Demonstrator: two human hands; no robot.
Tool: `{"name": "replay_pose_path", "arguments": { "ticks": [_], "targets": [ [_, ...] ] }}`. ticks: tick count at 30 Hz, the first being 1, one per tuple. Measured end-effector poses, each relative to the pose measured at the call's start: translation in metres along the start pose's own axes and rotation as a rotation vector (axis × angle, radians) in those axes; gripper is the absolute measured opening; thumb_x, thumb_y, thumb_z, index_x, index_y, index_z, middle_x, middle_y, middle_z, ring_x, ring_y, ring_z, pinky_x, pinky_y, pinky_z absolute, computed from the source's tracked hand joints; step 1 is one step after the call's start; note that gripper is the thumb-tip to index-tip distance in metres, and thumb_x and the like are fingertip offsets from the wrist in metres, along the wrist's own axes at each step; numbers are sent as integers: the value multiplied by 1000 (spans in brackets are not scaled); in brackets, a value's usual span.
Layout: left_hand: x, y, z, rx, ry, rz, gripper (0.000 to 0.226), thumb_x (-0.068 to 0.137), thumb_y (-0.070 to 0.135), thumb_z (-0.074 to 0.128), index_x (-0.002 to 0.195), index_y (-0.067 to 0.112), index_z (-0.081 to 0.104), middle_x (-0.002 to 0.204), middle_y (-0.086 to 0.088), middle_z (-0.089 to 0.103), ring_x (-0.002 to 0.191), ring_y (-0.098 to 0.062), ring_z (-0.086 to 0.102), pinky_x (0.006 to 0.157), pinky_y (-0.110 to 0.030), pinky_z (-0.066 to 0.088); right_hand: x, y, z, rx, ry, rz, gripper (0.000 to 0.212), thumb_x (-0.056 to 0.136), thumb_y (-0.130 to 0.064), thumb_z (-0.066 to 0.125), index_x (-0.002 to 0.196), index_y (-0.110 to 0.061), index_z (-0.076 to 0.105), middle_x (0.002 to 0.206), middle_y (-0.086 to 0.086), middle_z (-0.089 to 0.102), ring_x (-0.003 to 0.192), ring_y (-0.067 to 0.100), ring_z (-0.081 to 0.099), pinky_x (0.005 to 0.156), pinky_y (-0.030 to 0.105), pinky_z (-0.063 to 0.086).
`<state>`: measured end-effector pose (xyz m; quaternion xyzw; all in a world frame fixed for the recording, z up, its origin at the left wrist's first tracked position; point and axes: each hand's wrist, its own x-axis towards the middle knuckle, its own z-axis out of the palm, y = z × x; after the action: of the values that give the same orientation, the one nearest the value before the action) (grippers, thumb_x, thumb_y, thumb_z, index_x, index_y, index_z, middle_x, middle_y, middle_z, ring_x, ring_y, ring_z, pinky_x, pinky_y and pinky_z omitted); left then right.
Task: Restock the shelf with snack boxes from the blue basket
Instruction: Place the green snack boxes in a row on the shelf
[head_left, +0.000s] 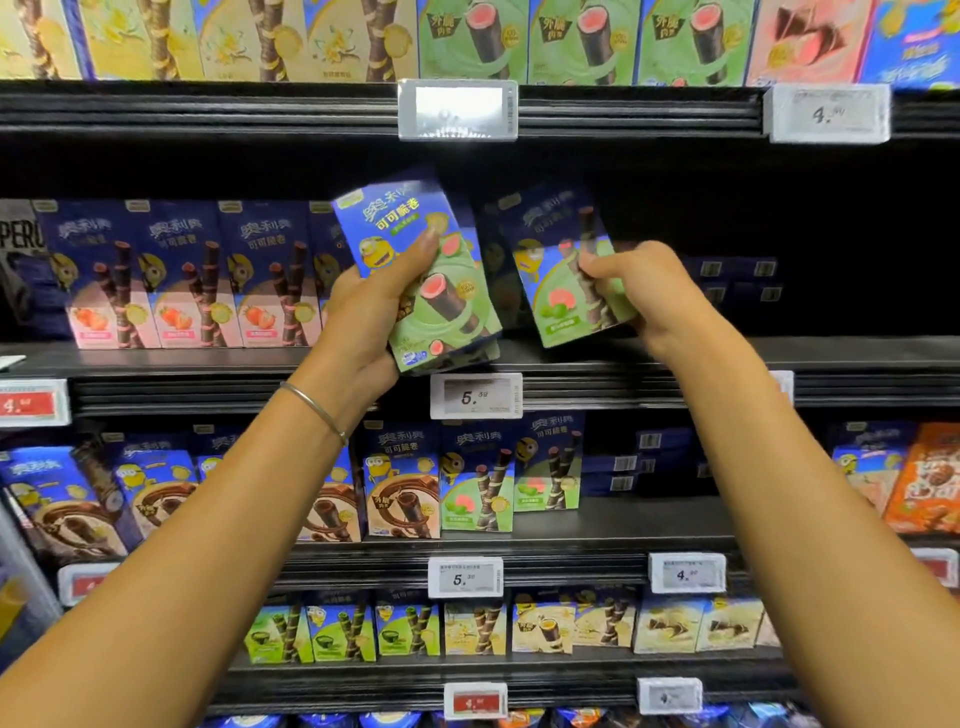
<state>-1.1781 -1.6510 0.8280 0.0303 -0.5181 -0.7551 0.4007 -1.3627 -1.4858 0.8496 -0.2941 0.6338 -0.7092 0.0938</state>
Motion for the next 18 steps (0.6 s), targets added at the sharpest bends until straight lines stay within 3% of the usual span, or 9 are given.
{"name": "replay_pose_path", "arguments": {
  "ticks": [2,5,8,10,12,15,18],
  "targets": [
    [6,1,10,-21,-38,-102,23,93,19,78,114,8,78,116,-17,78,106,-34,77,92,-56,62,9,5,1,-16,-16,45,55,83,-15,76,129,6,52,114,21,70,90,28,71,72,42,57],
    [18,1,24,9,-95,-178,14,95,20,76,100,9,81,112,-19,79,106,-36,77,93,-58,61,23,12,4,-47,-50,69,55,83,-6,74,130,8,49,109,20,71,96,30,73,59,33,53],
    [30,0,30,49,-163,-247,24,97,23,71,82,12,86,101,-15,81,90,-31,80,80,-50,66,31,13,6,-30,-139,123,47,86,4,68,128,13,50,75,10,70,60,14,71,54,31,55],
    [36,-2,31,77,-198,-276,23,96,24,72,82,12,87,101,-14,81,89,-30,80,75,-47,66,37,16,5,-53,-183,157,43,86,5,69,125,13,55,88,15,74,73,18,75,71,39,61],
    [40,-5,30,111,-199,-283,21,93,25,74,83,12,87,102,-14,81,89,-30,81,73,-46,65,40,19,3,-112,-207,152,46,84,0,74,127,7,56,102,14,76,92,22,76,90,46,58],
    [45,-9,28,134,-183,-277,17,91,26,78,89,11,86,105,-14,81,91,-30,80,73,-45,65,44,21,-3,-204,-237,114,51,81,-11,80,126,2,59,100,6,78,93,15,76,78,35,55],
    [47,-11,24,145,-211,-280,17,89,26,77,94,11,85,107,-14,80,92,-30,80,76,-46,65,48,19,-12,-280,-255,100,43,76,-21,86,112,-4,71,96,1,79,93,11,75,73,29,52]
  ]
}}
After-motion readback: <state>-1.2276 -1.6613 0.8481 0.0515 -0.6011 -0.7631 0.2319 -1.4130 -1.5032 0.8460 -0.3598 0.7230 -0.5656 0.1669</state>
